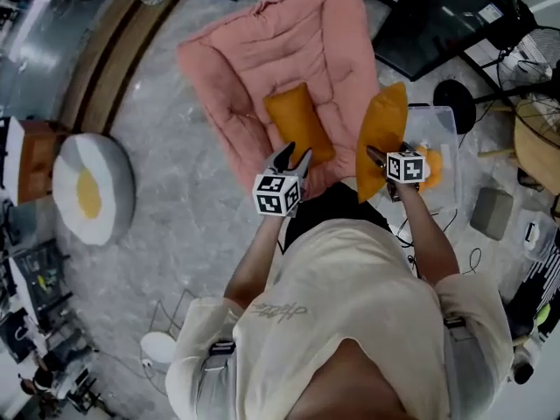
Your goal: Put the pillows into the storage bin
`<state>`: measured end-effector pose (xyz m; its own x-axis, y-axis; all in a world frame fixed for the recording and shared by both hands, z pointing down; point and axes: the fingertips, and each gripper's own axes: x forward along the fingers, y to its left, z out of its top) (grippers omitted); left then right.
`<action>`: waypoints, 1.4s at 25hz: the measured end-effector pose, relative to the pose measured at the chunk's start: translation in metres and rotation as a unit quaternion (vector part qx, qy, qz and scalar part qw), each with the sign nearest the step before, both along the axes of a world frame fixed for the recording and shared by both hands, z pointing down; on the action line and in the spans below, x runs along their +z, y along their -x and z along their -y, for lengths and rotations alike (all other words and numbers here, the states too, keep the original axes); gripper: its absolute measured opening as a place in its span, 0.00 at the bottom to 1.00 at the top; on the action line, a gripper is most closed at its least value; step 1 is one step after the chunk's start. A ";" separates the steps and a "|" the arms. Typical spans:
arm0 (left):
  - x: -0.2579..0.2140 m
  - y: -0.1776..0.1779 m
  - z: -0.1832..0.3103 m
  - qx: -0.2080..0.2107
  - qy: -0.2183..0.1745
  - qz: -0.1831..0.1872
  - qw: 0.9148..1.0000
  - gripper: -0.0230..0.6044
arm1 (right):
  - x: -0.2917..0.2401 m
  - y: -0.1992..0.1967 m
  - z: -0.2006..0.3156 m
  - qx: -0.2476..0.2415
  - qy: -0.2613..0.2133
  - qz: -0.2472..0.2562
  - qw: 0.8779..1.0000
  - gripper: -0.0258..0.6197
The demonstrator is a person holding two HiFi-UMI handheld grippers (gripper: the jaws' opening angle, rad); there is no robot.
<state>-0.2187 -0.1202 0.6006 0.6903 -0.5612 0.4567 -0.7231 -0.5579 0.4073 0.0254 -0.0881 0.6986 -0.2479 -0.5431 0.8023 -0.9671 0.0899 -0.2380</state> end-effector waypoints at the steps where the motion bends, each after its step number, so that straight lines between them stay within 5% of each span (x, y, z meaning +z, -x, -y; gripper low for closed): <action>1: 0.003 -0.006 -0.002 0.004 0.004 -0.005 1.000 0.38 | -0.004 -0.007 -0.010 0.009 -0.001 -0.001 1.000 0.71; 10: -0.005 -0.071 -0.008 0.056 -0.003 -0.021 0.998 0.38 | -0.011 -0.098 -0.076 0.095 -0.007 -0.026 0.995 0.71; 21: -0.051 -0.203 -0.012 0.116 -0.033 0.008 0.993 0.38 | -0.012 -0.258 -0.167 0.215 0.012 -0.023 0.976 0.73; 29: -0.052 -0.279 -0.007 0.108 -0.036 0.038 0.993 0.38 | 0.023 -0.346 -0.197 0.232 0.043 -0.002 0.972 0.75; 35: -0.042 -0.331 -0.004 0.100 -0.025 0.052 0.993 0.38 | 0.053 -0.385 -0.193 0.192 0.073 0.002 0.979 0.76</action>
<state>0.1122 -0.1157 0.5590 0.7404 -0.4420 0.5065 -0.6330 -0.7119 0.3041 0.4107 0.1048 0.7514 -0.0512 -0.4763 0.8778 -0.9220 -0.3152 -0.2249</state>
